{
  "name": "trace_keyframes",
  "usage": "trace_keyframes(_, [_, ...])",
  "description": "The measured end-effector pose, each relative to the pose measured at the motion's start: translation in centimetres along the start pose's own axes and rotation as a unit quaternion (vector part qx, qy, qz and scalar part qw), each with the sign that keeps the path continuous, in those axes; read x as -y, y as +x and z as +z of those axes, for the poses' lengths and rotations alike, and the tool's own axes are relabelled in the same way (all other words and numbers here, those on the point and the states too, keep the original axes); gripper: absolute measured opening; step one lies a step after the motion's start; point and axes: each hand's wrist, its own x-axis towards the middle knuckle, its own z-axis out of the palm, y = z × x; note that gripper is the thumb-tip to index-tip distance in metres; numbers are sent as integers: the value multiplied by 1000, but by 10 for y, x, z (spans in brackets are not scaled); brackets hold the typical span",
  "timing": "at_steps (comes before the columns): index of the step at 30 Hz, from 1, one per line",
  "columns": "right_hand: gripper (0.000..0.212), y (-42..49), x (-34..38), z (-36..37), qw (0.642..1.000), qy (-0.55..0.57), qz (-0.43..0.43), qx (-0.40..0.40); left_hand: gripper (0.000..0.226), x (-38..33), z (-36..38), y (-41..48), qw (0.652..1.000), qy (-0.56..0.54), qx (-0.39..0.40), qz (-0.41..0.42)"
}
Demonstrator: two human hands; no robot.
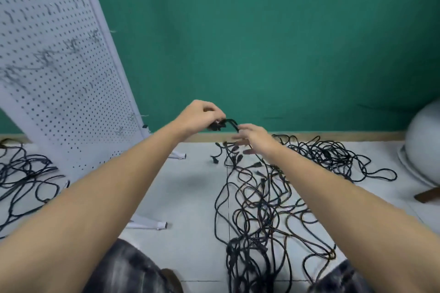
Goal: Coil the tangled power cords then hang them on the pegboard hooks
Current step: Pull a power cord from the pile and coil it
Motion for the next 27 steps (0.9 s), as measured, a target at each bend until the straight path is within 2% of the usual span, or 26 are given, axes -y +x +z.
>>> trace_keyframes(4, [28,3,30,-32,998,44,-42,-7,5,-17,9,-9,994,-110,10,8])
trace_keyframes(9, [38,-4,38,-48,994,10,-106,15,17,-17,27,-6,955,-294,38,-16])
trace_keyframes(13, [38,-4,37,-52,984,-18,-174,21,31,-13,33,2,931,-356,76,-23])
trace_keyframes(16, [35,-1,34,-57,972,-44,-230,15,28,-16,40,12,920,-383,78,-25])
trace_keyframes(18, [27,5,30,-63,961,-79,-262,-29,27,-18,46,16,930,-357,86,-13])
trace_keyframes(21, [13,9,26,-74,941,-157,-282,-99,30,-23,52,20,971,-232,60,5])
trace_keyframes(23, [6,7,28,-80,941,-173,-275,-93,29,-19,53,27,991,-126,23,42])
trace_keyframes(25, [15,8,27,-82,940,-203,-264,-67,10,-15,52,35,993,-74,6,87])
trace_keyframes(26, [21,10,25,-83,936,-231,-260,-60,13,-14,51,38,991,-68,18,110])
trace_keyframes(27, [23,12,24,-85,931,-257,-255,-56,28,-15,49,40,989,-69,36,129])
